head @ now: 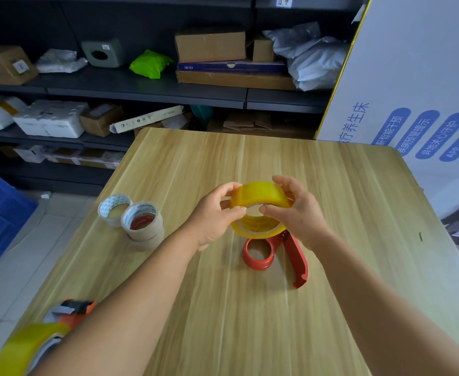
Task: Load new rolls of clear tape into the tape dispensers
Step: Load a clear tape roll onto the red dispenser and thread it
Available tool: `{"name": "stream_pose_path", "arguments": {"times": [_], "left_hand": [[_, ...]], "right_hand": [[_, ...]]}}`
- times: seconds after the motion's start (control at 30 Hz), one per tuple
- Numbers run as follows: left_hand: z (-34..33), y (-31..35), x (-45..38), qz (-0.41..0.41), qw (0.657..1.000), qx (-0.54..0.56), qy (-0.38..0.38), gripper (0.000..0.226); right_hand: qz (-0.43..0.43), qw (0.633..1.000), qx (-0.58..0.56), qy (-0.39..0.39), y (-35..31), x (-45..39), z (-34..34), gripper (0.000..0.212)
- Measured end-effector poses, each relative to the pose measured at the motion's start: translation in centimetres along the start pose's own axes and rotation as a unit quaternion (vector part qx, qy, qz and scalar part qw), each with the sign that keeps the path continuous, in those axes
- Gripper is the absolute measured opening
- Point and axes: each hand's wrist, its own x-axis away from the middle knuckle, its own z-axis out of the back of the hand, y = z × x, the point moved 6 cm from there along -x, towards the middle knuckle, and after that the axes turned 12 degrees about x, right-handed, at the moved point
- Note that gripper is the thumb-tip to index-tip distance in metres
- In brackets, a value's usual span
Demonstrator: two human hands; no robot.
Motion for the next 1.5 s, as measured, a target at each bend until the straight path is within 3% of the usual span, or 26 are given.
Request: {"name": "stream_pose_path", "arguments": {"times": [0.13, 0.47, 0.6, 0.83, 0.93, 1.03, 1.13, 1.23, 1.4, 1.5], "left_hand": [[0.1, -0.4, 0.1, -0.005, 0.998, 0.067, -0.018, 0.045], [-0.6, 0.5, 0.4, -0.059, 0.997, -0.035, -0.036, 0.054], [-0.6, 0.5, 0.4, -0.059, 0.997, -0.026, -0.030, 0.050], [0.1, -1.5, 0.4, 0.031, 0.997, 0.064, 0.032, 0.037], [0.3, -1.2, 0.2, 0.065, 0.990, 0.085, 0.090, 0.032], [0.6, -0.7, -0.4, 0.102, 0.982, 0.069, 0.146, 0.039], [0.9, -0.6, -0.8, 0.133, 0.973, 0.039, 0.183, 0.043], [0.8, -0.8, -0.7, 0.162, 0.963, 0.062, 0.206, 0.030], [0.7, -1.3, -0.4, 0.214, 0.960, 0.043, 0.174, 0.039], [0.4, -1.3, -0.3, 0.209, 0.968, -0.004, 0.141, 0.043]], "right_hand": [[-0.020, 1.000, -0.024, 0.004, 1.3, -0.1, 0.2, 0.055], [0.060, 0.989, 0.121, 0.054, -0.8, 0.8, 0.9, 0.053], [0.048, 0.992, 0.100, 0.052, -0.6, 0.7, 0.7, 0.058], [-0.002, 1.000, 0.005, 0.024, 1.0, 0.3, 0.6, 0.064], [-0.009, 0.999, 0.043, 0.007, 1.6, 0.9, 0.0, 0.066], [0.045, 0.995, 0.094, -0.004, 0.7, 1.6, -0.6, 0.067], [0.075, 0.993, 0.083, -0.039, -0.4, 1.8, -1.3, 0.050], [0.053, 0.991, 0.061, -0.108, 0.0, 1.8, -1.9, 0.033], [-0.008, 0.989, -0.047, -0.139, 1.3, 1.6, -2.1, 0.019], [-0.021, 0.984, -0.122, -0.125, 1.6, 1.4, -2.1, 0.025]]}}
